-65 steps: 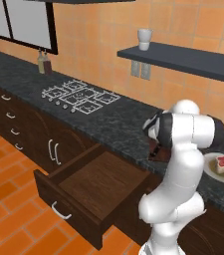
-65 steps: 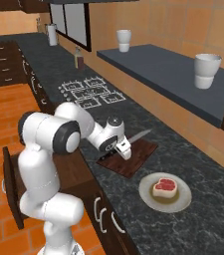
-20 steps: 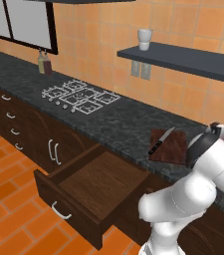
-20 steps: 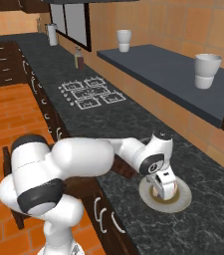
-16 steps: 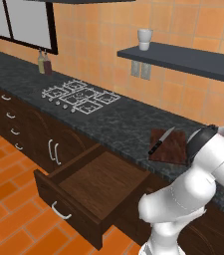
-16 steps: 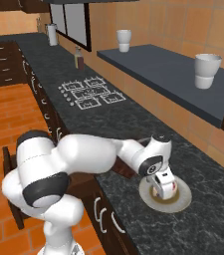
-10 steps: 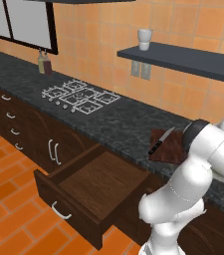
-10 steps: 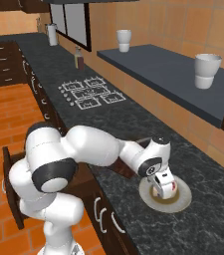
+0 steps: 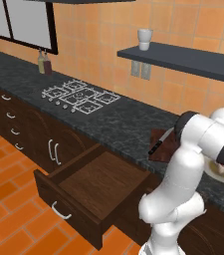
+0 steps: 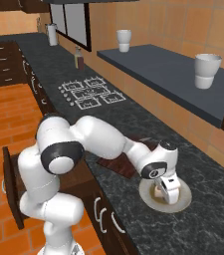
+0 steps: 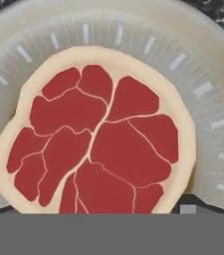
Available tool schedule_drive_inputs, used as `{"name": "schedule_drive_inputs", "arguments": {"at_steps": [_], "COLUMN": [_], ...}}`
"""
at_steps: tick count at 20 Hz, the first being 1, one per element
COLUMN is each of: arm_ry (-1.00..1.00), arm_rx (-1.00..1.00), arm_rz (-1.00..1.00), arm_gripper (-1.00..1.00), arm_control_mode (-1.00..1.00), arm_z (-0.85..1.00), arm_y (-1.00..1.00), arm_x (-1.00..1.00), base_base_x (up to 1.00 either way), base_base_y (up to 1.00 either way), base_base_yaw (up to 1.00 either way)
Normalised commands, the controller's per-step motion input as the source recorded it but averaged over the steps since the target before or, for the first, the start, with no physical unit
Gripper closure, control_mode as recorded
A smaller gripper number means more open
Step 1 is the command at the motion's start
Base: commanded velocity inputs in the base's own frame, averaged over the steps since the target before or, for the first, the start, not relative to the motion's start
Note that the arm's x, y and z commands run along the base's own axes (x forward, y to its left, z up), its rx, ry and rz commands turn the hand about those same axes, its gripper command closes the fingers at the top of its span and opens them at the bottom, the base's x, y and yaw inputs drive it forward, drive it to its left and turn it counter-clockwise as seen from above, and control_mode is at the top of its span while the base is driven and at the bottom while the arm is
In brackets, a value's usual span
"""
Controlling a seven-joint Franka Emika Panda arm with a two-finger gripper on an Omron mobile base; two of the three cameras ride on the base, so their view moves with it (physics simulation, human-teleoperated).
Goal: Pick up the knife from the drawer and place it on the cutting board. Then place the meat from the plate to the cutting board.
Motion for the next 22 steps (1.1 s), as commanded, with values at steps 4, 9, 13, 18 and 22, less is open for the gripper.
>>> {"name": "schedule_drive_inputs", "arguments": {"at_steps": [4,9,13,18,22], "arm_ry": [-0.03,-0.15,-0.08,0.0,-0.01], "arm_rx": [-0.03,-0.14,-0.2,-0.15,-0.06], "arm_rz": [0.0,0.03,0.09,0.08,0.06], "arm_gripper": [1.0,1.0,1.0,1.0,1.0], "arm_control_mode": [-1.0,-1.0,-1.0,-1.0,-1.0], "arm_z": [0.0,0.23,0.31,0.13,0.12], "arm_y": [0.08,0.77,1.0,1.0,0.88], "arm_x": [-0.26,-0.21,0.24,0.66,0.69], "base_base_x": [0.0,0.0,0.0,0.0,0.0], "base_base_y": [0.0,0.0,0.0,0.0,0.0], "base_base_yaw": [0.0,0.0,0.0,0.0,0.0]}}
